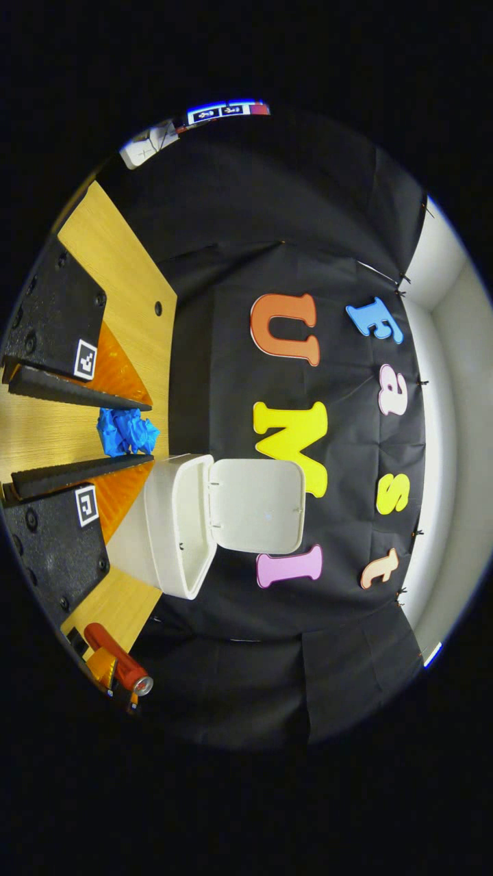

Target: Press the lid of the desktop garbage bin to open it, pick up the crumpled paper on the desktop and throw it into the bin, then pick up the pop can on the desktop and drop it into the bin, and finally close the garbage bin lid.

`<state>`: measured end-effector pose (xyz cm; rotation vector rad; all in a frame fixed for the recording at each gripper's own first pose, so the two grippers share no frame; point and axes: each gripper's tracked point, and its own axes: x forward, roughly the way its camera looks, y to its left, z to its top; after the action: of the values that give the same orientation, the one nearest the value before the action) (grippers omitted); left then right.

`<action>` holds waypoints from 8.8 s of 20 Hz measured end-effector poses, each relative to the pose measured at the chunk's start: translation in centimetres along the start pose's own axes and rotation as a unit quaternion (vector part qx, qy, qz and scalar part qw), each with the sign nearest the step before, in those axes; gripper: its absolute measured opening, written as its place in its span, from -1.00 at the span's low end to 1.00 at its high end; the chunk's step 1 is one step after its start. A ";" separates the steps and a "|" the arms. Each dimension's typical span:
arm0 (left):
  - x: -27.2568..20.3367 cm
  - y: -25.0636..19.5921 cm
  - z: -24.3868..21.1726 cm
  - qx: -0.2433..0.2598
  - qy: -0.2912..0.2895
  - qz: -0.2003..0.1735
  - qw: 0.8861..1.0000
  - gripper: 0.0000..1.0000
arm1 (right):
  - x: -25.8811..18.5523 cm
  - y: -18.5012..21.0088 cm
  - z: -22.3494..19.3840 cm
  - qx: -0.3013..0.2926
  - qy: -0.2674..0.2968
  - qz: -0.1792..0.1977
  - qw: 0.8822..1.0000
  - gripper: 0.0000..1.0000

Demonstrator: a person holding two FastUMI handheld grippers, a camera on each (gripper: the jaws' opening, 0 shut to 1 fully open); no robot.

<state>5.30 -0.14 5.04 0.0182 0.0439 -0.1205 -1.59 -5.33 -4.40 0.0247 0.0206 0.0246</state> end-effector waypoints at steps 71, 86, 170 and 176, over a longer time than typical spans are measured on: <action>-6.2 5.6 -5.6 -0.029 0.002 0.029 0.999 0.95 | 7.2 9.1 14.0 -0.048 0.029 -0.049 0.997 0.60; -7.5 7.2 -4.2 -0.045 -0.018 0.031 0.998 0.96 | 22.5 14.3 20.2 -0.037 0.118 -0.028 0.992 0.59; -4.2 13.5 -7.2 -0.042 0.002 0.078 0.996 0.92 | 29.9 14.3 27.6 -0.058 0.057 -0.059 0.995 0.90; -4.1 12.6 -7.1 -0.036 0.001 0.071 0.997 0.92 | 27.0 13.8 24.3 -0.078 0.105 -0.048 0.990 0.96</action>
<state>2.48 12.99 -1.71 -0.0499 0.0491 0.0224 25.55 8.52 19.66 -0.1346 0.2302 -0.0670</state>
